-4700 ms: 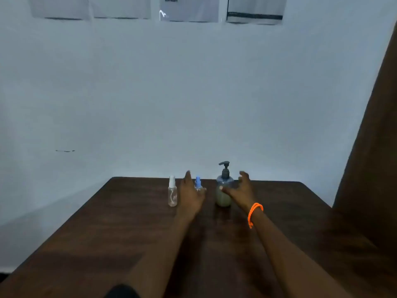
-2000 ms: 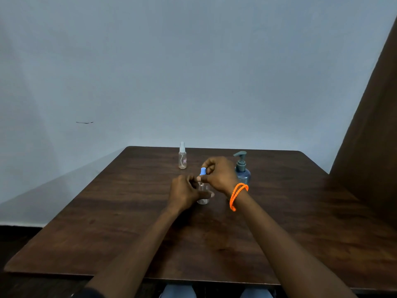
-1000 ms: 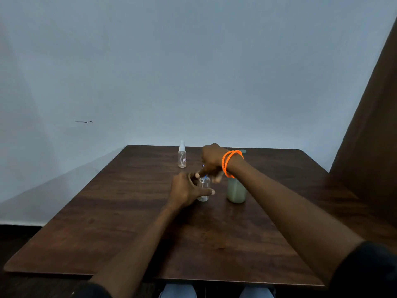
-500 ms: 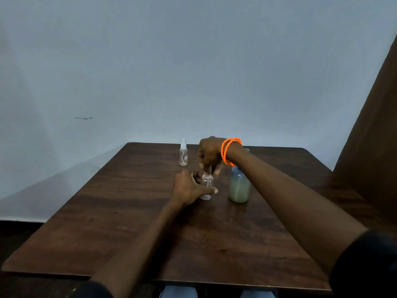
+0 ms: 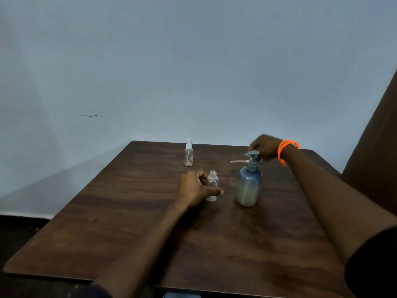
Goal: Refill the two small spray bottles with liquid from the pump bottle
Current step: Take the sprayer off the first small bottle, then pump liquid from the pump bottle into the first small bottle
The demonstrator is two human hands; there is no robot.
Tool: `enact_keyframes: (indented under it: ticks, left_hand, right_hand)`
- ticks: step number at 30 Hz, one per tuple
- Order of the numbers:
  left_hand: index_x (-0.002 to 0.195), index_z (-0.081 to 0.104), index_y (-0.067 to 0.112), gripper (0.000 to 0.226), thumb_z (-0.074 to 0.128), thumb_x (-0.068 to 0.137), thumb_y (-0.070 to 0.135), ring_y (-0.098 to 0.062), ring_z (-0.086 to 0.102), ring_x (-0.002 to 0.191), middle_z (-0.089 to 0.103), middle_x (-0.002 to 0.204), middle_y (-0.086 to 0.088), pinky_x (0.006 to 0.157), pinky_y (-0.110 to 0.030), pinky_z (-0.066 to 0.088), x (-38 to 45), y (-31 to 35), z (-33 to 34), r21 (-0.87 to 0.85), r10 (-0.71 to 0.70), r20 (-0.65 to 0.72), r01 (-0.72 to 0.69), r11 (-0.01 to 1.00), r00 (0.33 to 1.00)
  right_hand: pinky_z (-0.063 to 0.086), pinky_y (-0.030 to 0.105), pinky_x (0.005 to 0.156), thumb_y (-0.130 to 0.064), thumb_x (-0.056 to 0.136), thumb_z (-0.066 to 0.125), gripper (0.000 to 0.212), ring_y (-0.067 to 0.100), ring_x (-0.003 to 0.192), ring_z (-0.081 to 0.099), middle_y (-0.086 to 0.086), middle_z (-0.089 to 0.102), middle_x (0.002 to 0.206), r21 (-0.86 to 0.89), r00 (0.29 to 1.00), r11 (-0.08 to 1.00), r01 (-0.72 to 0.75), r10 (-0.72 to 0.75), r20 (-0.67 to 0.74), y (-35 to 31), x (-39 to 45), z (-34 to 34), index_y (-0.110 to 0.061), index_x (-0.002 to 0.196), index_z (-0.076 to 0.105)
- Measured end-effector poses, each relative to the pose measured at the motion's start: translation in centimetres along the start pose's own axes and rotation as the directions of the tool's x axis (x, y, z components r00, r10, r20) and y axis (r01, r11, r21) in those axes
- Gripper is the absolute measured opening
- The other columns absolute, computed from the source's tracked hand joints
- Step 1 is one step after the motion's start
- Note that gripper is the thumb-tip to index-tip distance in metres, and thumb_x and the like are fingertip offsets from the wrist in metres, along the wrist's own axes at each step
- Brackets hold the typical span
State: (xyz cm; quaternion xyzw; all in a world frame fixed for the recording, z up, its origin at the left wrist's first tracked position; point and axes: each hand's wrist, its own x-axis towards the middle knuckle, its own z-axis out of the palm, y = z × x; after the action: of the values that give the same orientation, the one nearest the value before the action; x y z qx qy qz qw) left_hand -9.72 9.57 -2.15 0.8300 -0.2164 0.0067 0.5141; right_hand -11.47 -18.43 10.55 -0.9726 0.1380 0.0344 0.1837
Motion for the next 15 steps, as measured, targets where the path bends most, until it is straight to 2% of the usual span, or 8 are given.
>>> enact_keyframes:
  ticks: [3, 5, 7, 8, 9, 11, 13, 15]
  left_hand:
    - [0.080, 0.075, 0.018, 0.045, 0.107, 0.055, 0.039, -0.002, 0.064, 0.061, 0.078, 0.074, 0.004, 0.059, -0.027, 0.057, 0.1, -0.2, 0.2, 0.017, 0.019, -0.004, -0.019, 1.000, 1.000]
    - [0.080, 0.075, 0.019, 0.046, 0.107, 0.054, 0.041, -0.002, 0.066, 0.064, 0.078, 0.074, 0.005, 0.062, -0.029, 0.059, 0.1, -0.2, 0.2, 0.031, 0.027, -0.005, -0.027, 0.999, 1.000]
    - [0.081, 0.075, 0.020, 0.046, 0.106, 0.055, 0.041, -0.002, 0.067, 0.064, 0.077, 0.074, 0.006, 0.061, -0.027, 0.058, 0.2, -0.2, 0.1, 0.036, 0.033, 0.001, -0.033, 0.999, 0.999]
    - [0.081, 0.075, 0.020, 0.046, 0.106, 0.055, 0.041, -0.002, 0.066, 0.064, 0.077, 0.074, 0.006, 0.059, -0.025, 0.057, 0.2, -0.2, 0.2, 0.034, 0.037, 0.001, -0.037, 0.999, 0.999]
    - [0.081, 0.075, 0.019, 0.046, 0.106, 0.055, 0.041, -0.001, 0.066, 0.063, 0.077, 0.073, 0.006, 0.058, -0.023, 0.055, 0.2, -0.2, 0.3, 0.030, 0.040, -0.002, -0.040, 0.999, 0.999]
    - [0.082, 0.076, 0.017, 0.046, 0.107, 0.055, 0.039, 0.000, 0.063, 0.062, 0.076, 0.072, 0.006, 0.056, -0.019, 0.052, 0.2, -0.2, 0.5, 0.018, 0.042, -0.010, -0.042, 0.999, 0.999]
    - [0.083, 0.076, 0.018, 0.045, 0.107, 0.056, 0.038, -0.001, 0.064, 0.062, 0.075, 0.073, 0.007, 0.055, -0.018, 0.051, 0.3, -0.1, 0.7, 0.025, 0.053, -0.015, -0.052, 0.998, 0.999]
    - [0.083, 0.076, 0.020, 0.045, 0.106, 0.056, 0.040, -0.007, 0.071, 0.068, 0.077, 0.076, 0.006, 0.060, -0.024, 0.057, 0.2, 0.1, 1.0, 0.041, 0.058, -0.009, -0.058, 0.997, 0.998]
  right_hand:
    - [0.045, 0.016, 0.050, 0.011, 0.083, 0.068, 0.037, -0.004, 0.045, 0.057, -0.015, 0.063, 0.051, 0.049, 1.000, 0.999, 0.002, -0.003, 0.029, 3.4, -0.6, 3.5, -0.022, 0.067, 0.067]
    - [0.045, 0.017, 0.064, 0.004, 0.084, 0.075, 0.036, -0.009, 0.062, 0.059, -0.021, 0.067, 0.062, 0.137, 0.998, 0.989, 0.057, -0.059, 0.008, 4.8, -1.0, 4.9, -0.029, 0.071, 0.071]
    - [0.049, 0.019, 0.077, -0.010, 0.090, 0.079, 0.019, 0.002, 0.080, 0.066, -0.012, 0.075, 0.081, 0.415, 0.983, 0.901, 0.128, -0.061, -0.170, 5.1, -2.1, 5.5, -0.026, 0.080, 0.074]
    - [0.051, 0.025, 0.085, -0.026, 0.091, 0.079, 0.008, 0.010, 0.088, 0.069, -0.001, 0.078, 0.091, 0.570, 0.958, 0.795, 0.210, -0.052, -0.282, 4.8, -3.0, 5.6, -0.022, 0.085, 0.075]
    - [0.053, 0.035, 0.091, -0.044, 0.088, 0.076, 0.027, 0.019, 0.095, 0.071, 0.010, 0.078, 0.101, 0.712, 0.943, 0.649, 0.268, -0.024, -0.333, 4.3, -3.9, 5.5, -0.017, 0.092, 0.076]
    - [0.054, 0.047, 0.098, -0.068, 0.079, 0.066, 0.063, 0.030, 0.103, 0.071, 0.024, 0.073, 0.116, 0.880, 0.958, 0.380, 0.284, -0.067, -0.280, 3.0, -5.7, 5.9, -0.011, 0.104, 0.076]
    - [0.057, 0.043, 0.095, -0.082, 0.071, 0.064, 0.081, 0.030, 0.101, 0.073, 0.026, 0.073, 0.113, 0.904, 0.957, 0.321, 0.281, -0.168, -0.238, 1.4, -7.0, 7.1, -0.010, 0.104, 0.077]
    - [0.060, 0.040, 0.089, -0.090, 0.063, 0.068, 0.095, 0.032, 0.095, 0.074, 0.029, 0.073, 0.103, 0.921, 0.957, 0.280, 0.273, -0.174, -0.231, 0.1, -7.2, 8.6, -0.003, 0.100, 0.074]
